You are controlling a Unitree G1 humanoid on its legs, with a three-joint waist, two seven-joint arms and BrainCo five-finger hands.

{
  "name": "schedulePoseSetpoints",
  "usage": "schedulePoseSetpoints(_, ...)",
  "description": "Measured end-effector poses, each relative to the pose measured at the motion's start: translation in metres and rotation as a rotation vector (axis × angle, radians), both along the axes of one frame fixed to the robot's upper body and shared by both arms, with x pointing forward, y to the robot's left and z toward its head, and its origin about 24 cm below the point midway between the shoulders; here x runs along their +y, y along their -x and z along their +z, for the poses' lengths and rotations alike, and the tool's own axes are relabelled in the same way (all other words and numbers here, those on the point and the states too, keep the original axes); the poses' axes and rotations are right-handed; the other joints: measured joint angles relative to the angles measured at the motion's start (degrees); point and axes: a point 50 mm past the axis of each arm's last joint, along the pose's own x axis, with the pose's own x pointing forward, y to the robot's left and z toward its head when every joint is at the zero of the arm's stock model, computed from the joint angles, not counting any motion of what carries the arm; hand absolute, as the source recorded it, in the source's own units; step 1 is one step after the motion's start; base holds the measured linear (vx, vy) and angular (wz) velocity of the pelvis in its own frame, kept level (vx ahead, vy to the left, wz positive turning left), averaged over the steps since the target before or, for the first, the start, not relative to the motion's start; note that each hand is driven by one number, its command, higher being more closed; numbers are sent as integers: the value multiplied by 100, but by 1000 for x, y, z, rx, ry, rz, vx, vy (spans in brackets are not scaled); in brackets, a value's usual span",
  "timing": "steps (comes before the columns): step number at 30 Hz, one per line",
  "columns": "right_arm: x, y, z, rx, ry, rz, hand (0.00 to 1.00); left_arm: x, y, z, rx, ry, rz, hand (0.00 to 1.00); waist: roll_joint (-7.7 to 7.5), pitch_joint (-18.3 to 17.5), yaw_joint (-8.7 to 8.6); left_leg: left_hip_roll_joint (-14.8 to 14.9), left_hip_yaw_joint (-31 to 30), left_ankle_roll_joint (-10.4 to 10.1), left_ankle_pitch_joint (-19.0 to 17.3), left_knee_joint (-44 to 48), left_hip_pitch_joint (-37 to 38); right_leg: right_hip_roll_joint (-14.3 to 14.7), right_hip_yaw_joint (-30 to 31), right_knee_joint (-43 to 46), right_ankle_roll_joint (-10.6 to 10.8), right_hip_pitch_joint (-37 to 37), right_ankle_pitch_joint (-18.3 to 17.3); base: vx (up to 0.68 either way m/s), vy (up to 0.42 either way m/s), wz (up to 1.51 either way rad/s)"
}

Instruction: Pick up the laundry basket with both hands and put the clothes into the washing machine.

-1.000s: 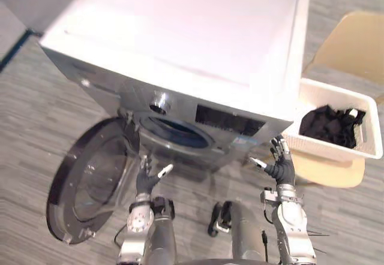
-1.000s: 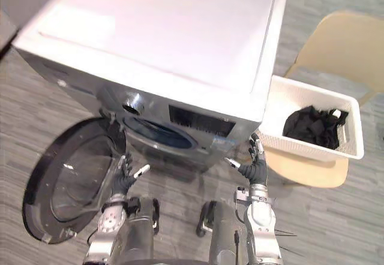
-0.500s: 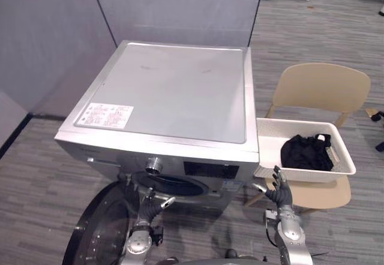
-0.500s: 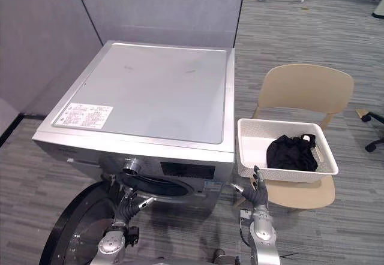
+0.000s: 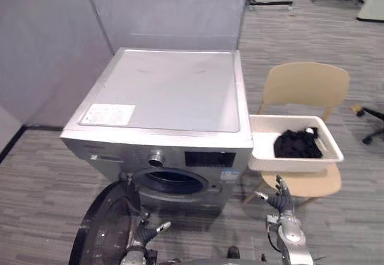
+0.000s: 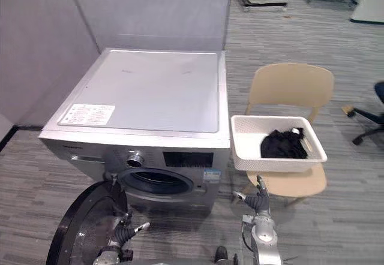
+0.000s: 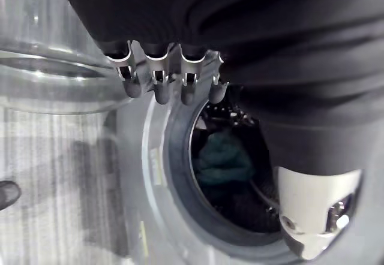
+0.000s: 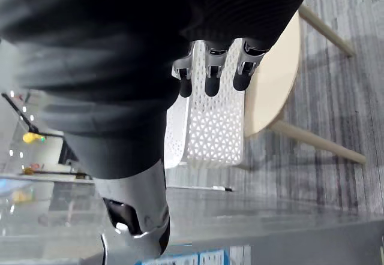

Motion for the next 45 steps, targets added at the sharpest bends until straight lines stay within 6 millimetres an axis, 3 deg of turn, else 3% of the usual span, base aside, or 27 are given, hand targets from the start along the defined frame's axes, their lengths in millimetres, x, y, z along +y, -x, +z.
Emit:
schedulePoseSetpoints(1,1,-4,3,-15,1,-1,0,0,0,0,2,-5,-6,0,-16,32,7,25,209,17,-11,26,-47,-22,-71,22,-43,-123,-79,-196,-40,-154)
schedulePoseSetpoints(3,3,-19,13,-63,17,-3,0,-3,-9,1,-12,-9,-17,0,131,153,101,373,979,76,-27,91,-200,-289,-2158,491,-564,-487,-464,-165,-60,-165)
schedulePoseSetpoints(7,19,-36,22,-104,17,67,0,4,-6,-2,20,-22,14,0,-12,193,261,779,2366,-178,-180,541,11,-1151,-4970,2100,-1152,-606,-1071,-22,-105,-187)
schedulePoseSetpoints(8,25,-40,24,-114,17,94,0,6,-6,-2,21,-26,20,0,-86,181,267,916,2694,-317,-325,845,92,-1254,-5307,2295,-818,-559,-1049,61,-204,-208)
schedulePoseSetpoints(9,27,-42,26,-121,19,105,0,7,-8,-2,18,-27,24,0,-93,200,260,1014,2834,-399,-412,1053,123,-1131,-5126,2272,-606,-643,-996,97,-255,-210)
schedulePoseSetpoints(10,27,-44,28,-125,32,126,0,6,-13,-1,12,-32,18,0,5,216,293,1336,2882,-413,-547,1377,158,-690,-4557,2122,-678,-788,-997,131,-251,-187)
schedulePoseSetpoints(12,24,-43,27,-118,53,141,0,1,-22,1,-9,-22,11,0,107,271,255,1766,2886,-393,-734,1961,213,-302,-4143,2093,-780,-860,-1141,159,-233,-163)
schedulePoseSetpoints(13,22,-38,24,-105,58,135,0,-1,-30,3,-27,-19,6,0,184,330,242,2260,2704,-298,-730,2850,141,10,-3878,2012,-789,-792,-1251,196,-266,-153)
schedulePoseSetpoints(14,20,-34,21,-88,59,129,0,-5,-34,4,-43,-7,6,0,255,451,254,2694,2130,421,-715,4014,-130,363,-3525,1780,-836,-586,-1227,183,-247,-180)
schedulePoseSetpoints(15,17,-33,21,-87,68,128,0,-9,-33,4,-45,3,6,0,309,536,250,2621,1410,488,-893,4650,-453,538,-3221,1660,-847,-476,-1210,129,-167,-161)
schedulePoseSetpoints(16,16,-33,21,-86,75,125,0,-11,-32,4,-44,9,1,0,322,562,254,2372,841,304,-1000,4880,-726,589,-3028,1620,-850,-458,-1210,134,-38,-175)
schedulePoseSetpoints(18,14,-33,21,-84,86,120,0,-16,-27,4,-49,25,11,0,337,631,445,1193,-676,-70,-1288,4762,-1526,743,-2367,1348,-903,-314,-1120,232,-15,-192)
schedulePoseSetpoints(22,21,-33,20,-77,75,163,0,-18,-31,9,-84,41,29,0,360,750,575,281,-1075,-145,-1195,2889,-2137,790,-1882,872,-731,141,-1015,284,55,-87)
schedulePoseSetpoints(24,26,-35,21,-83,64,175,0,-17,-34,11,-98,49,41,0,257,733,807,-37,-732,301,-301,1964,-1963,684,-1748,514,-598,520,-967,389,85,-17)
schedulePoseSetpoints(26,35,-46,29,-123,60,207,0,-18,-35,12,-105,53,43,0,140,689,851,-168,-677,491,-246,1839,-1878,533,-1727,463,-487,537,-995,528,126,13)
schedulePoseSetpoints(27,40,-51,30,-129,62,230,0,-18,-34,11,-106,67,77,0,62,734,900,-195,-635,766,-442,2154,-1968,487,-1741,615,-304,590,-1085,402,132,24)
schedulePoseSetpoints(28,41,-54,31,-130,59,234,0,-18,-34,11,-106,73,95,0,112,727,923,-202,-639,790,-582,2221,-1921,436,-1765,954,-145,576,-1212,400,183,21)
schedulePoseSetpoints(29,41,-52,26,-109,57,233,0,-18,-32,10,-97,77,100,0,178,742,928,-195,-652,796,-658,2063,-1629,295,-1793,1927,75,403,-1460,331,173,36)
schedulePoseSetpoints(31,45,-44,19,-81,37,236,0,-14,-28,6,-73,69,91,0,-58,774,778,-510,-1031,828,-778,1602,-769,-533,-1752,5147,309,-514,-1399,472,160,117)
schedulePoseSetpoints(33,41,-39,16,-63,38,234,0,-10,-28,6,-61,45,57,0,-64,807,646,-643,-1650,919,-863,1598,-399,-886,-1692,6173,112,-929,-1673,515,21,170)
schedulePoseSetpoints(36,37,-39,23,-100,45,224,0,-7,-28,5,-51,35,62,0,-58,795,559,-639,-2707,914,-863,1602,-238,-863,-1548,4982,-57,-1226,-1878,479,-124,179)
schedulePoseSetpoints(39,31,-37,32,-142,51,210,0,-15,-40,5,-56,51,40,0,29,809,457,-566,-4085,789,-932,1739,-325,-125,530,3409,174,-1656,-1788,520,-401,216)
schedulePoseSetpoints(40,24,-33,34,-157,47,175,0,-19,-45,6,-64,53,16,0,63,799,390,-616,-4540,442,-1075,2019,-496,-35,1339,2552,453,-1580,-1482,464,-499,253)
schedulePoseSetpoints(41,17,-28,34,-155,51,141,0,-23,-52,8,-74,58,-1,0,139,833,366,-651,-4940,59,-1371,2301,-543,-155,1432,1981,630,-1345,-742,444,-498,235)
schedulePoseSetpoints(42,9,-27,34,-144,70,133,0,-32,-54,7,-71,84,6,0,348,833,408,-535,-5161,-4,-1410,2439,-611,-50,1129,2051,522,-1263,-654,330,-367,181)
schedulePoseSetpoints(44,1,-27,42,-177,81,108,0,-48,-58,11,-103,129,3,0,412,791,473,-421,-5181,-484,-1053,2330,-869,-136,480,2393,260,-1200,-925,229,-360,155)
schedulePoseSetpoints(45,3,-28,48,-207,78,107,0,-51,-59,11,-107,139,5,0,419,785,432,-311,-5018,-482,-826,2238,-920,-159,85,2490,132,-1033,-1072,226,-436,160)
